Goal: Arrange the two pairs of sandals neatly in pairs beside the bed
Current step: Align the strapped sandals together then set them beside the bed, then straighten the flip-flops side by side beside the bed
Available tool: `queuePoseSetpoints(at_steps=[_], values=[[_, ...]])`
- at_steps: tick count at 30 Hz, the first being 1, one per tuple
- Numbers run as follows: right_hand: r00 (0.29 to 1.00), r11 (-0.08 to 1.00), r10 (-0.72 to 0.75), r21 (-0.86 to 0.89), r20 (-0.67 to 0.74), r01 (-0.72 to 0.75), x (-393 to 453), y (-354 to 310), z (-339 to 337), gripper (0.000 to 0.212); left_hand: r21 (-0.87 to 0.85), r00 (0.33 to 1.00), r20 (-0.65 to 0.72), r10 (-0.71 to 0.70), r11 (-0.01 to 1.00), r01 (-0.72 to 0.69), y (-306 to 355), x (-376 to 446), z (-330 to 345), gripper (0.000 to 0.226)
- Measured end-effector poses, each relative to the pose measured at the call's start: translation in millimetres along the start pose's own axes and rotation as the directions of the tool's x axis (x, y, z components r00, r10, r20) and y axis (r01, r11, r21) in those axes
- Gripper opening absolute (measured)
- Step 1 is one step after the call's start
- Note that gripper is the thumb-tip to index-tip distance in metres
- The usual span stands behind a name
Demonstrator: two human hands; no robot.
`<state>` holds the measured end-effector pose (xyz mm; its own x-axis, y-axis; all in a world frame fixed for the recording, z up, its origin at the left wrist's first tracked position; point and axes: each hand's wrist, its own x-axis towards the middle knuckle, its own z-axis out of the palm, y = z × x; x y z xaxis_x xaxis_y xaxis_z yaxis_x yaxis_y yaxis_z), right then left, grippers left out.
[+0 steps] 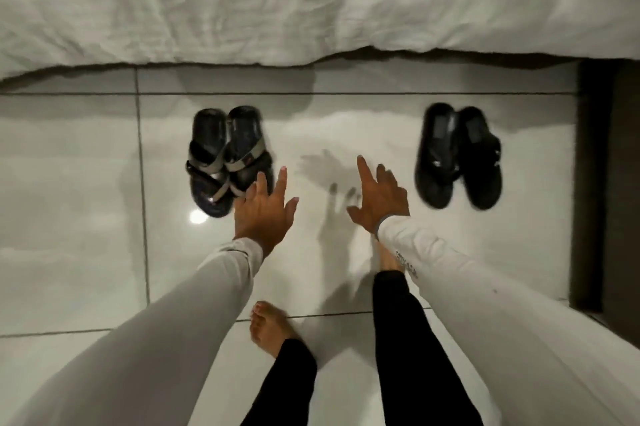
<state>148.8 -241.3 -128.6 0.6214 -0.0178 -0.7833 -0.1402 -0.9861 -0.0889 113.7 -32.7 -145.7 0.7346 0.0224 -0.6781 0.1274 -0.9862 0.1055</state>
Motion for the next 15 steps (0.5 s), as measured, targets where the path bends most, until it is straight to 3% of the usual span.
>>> queuePoseSetpoints(at_steps=[5,8,11,15], values=[[0.985,0.985,0.165,0.038,0.055,-0.168,-3.0,115.1,-5.3,0.103,0.050,0.995,0.058,0.081,0.995,-0.084,96.9,7.6,14.7,0.069],[0.971,0.966,0.220,0.117,0.097,-0.231,15.0,179.7,-7.9,0.103,0.034,0.993,0.103,0.056,0.998,-0.060,150.5,20.8,32.3,0.070],[0.955,0.919,0.270,0.263,0.121,-0.293,38.9,238.7,-12.4,0.098,-0.075,0.983,0.180,-0.019,0.997,0.033,205.1,41.3,52.2,0.071],[0.939,0.886,0.334,0.315,0.076,-0.341,79.4,308.9,-12.8,0.092,-0.282,0.970,0.232,-0.076,0.949,0.142,285.1,77.2,79.3,0.073]])
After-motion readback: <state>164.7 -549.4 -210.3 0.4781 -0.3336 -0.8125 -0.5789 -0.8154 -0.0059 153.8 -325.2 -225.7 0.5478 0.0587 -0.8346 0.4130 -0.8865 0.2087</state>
